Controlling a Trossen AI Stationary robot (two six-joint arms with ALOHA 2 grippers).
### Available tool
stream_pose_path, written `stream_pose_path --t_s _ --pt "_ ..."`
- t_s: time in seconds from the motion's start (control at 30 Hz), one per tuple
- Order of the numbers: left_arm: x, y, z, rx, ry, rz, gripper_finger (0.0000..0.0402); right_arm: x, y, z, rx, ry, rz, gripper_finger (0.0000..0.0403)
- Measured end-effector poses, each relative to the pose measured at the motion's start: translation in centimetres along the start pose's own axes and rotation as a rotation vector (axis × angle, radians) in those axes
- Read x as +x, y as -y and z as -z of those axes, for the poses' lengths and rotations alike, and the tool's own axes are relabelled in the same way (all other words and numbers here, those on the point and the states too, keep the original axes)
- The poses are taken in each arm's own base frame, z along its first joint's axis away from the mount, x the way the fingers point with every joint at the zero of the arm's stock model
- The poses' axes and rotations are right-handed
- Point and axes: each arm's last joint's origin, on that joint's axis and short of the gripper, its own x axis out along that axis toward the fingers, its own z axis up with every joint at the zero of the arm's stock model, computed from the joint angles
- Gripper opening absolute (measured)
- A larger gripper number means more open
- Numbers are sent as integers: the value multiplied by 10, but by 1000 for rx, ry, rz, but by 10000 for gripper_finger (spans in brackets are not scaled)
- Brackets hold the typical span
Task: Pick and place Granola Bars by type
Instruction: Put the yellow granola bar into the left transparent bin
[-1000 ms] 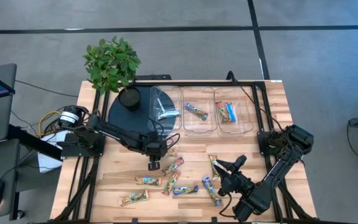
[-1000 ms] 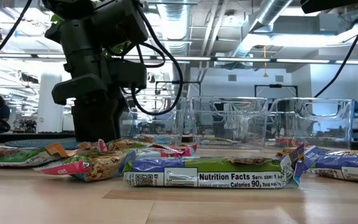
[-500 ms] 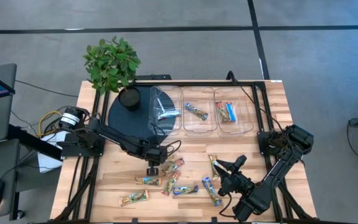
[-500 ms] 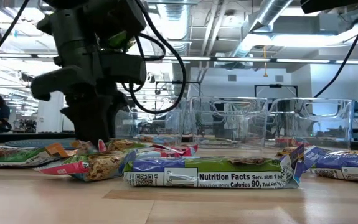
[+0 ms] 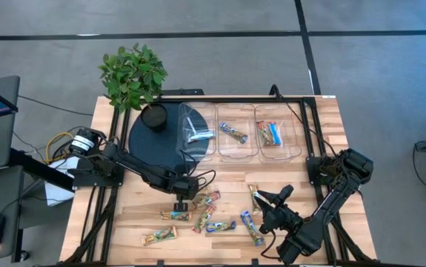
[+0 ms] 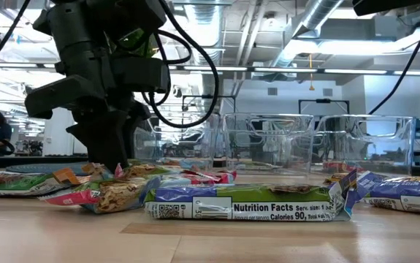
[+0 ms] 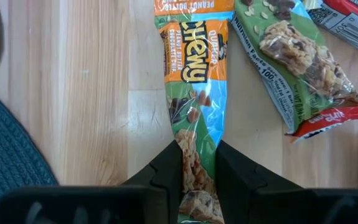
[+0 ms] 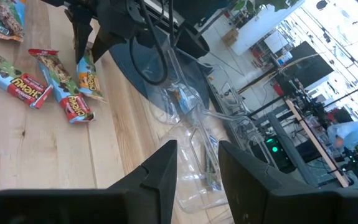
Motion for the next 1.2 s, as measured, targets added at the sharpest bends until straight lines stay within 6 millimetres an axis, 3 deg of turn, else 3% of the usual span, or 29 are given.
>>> stream_pose_path --t_s 0.33,0.83,1.0,1.2 --pt "-6 3 -6 5 -9 -6 70 0 0 0 1 0 0 111" --pt "-55 32 -46 193 83 -210 70 0 0 0 4 1 -1 111" --pt "-69 23 -58 231 109 -432 70 0 0 0 5 1 -1 111" --pt "-72 -7 -67 208 73 -612 70 0 0 0 5 1 -2 111"
